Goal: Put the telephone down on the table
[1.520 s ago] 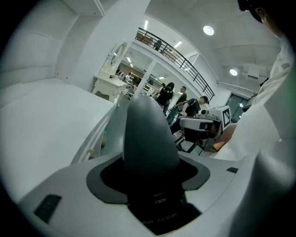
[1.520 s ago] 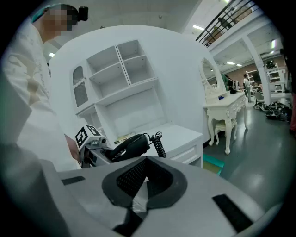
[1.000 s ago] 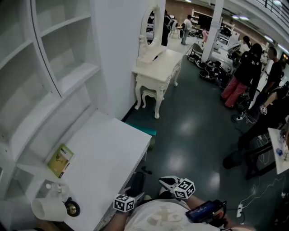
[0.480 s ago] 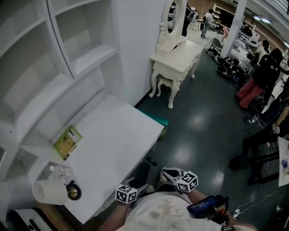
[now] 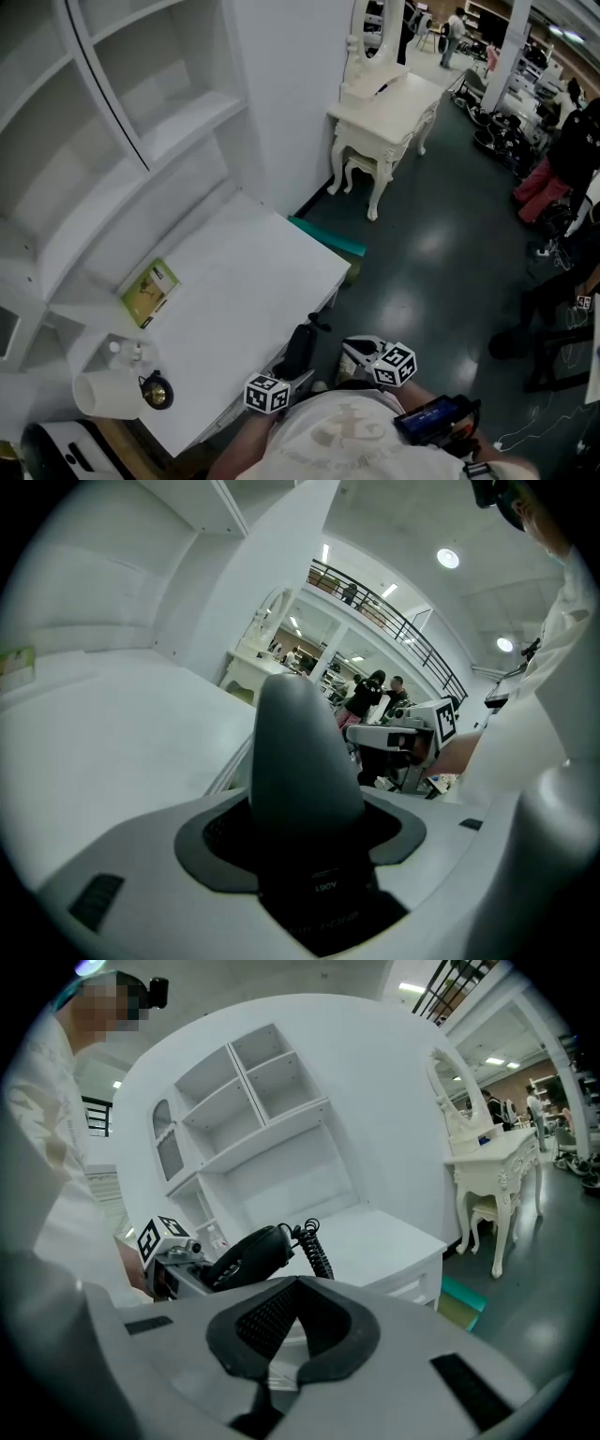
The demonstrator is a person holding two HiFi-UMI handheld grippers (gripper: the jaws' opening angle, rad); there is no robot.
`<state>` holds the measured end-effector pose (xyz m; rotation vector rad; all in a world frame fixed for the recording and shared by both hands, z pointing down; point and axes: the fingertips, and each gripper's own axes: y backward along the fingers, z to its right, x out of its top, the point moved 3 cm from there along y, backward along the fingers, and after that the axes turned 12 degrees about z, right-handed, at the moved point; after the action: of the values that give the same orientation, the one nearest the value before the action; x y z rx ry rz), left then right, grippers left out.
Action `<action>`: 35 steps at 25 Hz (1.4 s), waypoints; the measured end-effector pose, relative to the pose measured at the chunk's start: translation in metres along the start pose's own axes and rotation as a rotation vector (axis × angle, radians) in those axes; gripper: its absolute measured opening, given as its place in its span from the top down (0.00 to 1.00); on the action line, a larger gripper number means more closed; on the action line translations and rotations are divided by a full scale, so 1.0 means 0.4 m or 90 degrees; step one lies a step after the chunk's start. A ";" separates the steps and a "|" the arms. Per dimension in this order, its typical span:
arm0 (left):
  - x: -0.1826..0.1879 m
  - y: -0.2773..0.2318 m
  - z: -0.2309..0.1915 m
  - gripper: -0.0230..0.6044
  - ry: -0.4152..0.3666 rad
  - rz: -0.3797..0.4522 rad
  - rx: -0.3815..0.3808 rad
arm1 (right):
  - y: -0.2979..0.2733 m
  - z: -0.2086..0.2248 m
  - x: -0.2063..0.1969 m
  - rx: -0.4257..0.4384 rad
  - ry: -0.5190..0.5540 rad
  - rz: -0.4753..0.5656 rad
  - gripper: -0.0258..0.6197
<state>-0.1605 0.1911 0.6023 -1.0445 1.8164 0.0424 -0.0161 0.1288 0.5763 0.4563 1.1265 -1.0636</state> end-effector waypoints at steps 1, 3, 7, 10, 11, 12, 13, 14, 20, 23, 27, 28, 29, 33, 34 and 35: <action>0.009 -0.012 -0.001 0.50 0.000 0.000 0.002 | -0.004 0.013 0.006 0.002 -0.002 0.001 0.94; 0.025 -0.035 0.000 0.50 0.002 0.000 0.004 | -0.010 0.039 0.018 0.007 -0.005 0.002 0.94; 0.056 -0.080 0.008 0.50 0.000 -0.005 0.006 | -0.020 0.087 0.043 0.018 -0.012 0.008 0.94; 0.080 -0.119 0.010 0.50 0.000 -0.012 0.012 | -0.020 0.128 0.064 0.018 -0.021 0.017 0.94; 0.088 -0.132 0.010 0.50 0.001 -0.014 0.014 | -0.019 0.142 0.071 0.018 -0.022 0.019 0.94; 0.096 -0.145 0.008 0.50 0.000 -0.015 0.016 | -0.018 0.155 0.079 0.018 -0.023 0.023 0.94; 0.106 -0.159 0.005 0.50 -0.003 -0.015 0.018 | -0.017 0.169 0.088 0.019 -0.022 0.027 0.94; 0.119 -0.173 0.001 0.50 -0.006 -0.014 0.021 | -0.015 0.183 0.099 0.020 -0.021 0.032 0.94; 0.198 -0.240 -0.031 0.50 -0.014 -0.006 0.041 | -0.003 0.255 0.147 0.024 -0.018 0.046 0.94; 0.225 -0.258 -0.047 0.50 -0.016 0.003 0.059 | -0.001 0.282 0.159 0.024 -0.019 0.047 0.94; 0.240 -0.269 -0.068 0.50 -0.005 0.009 0.083 | -0.005 0.313 0.175 0.032 -0.027 0.057 0.94; 0.240 -0.270 -0.071 0.50 -0.002 0.009 0.089 | -0.005 0.319 0.177 0.035 -0.029 0.058 0.94; 0.241 -0.272 -0.074 0.50 0.000 0.009 0.094 | -0.005 0.326 0.178 0.036 -0.030 0.057 0.94; 0.249 -0.280 -0.083 0.50 0.003 0.011 0.108 | -0.008 0.351 0.190 0.042 -0.029 0.057 0.94; 0.249 -0.281 -0.085 0.50 0.004 0.011 0.112 | -0.010 0.354 0.192 0.044 -0.029 0.056 0.94; 0.248 -0.282 -0.086 0.50 0.006 0.010 0.115 | -0.012 0.355 0.194 0.047 -0.030 0.056 0.94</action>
<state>-0.1234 0.0420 0.5892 -0.9045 1.7997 -0.1155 0.0542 -0.0168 0.5664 0.5315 1.0189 -1.0364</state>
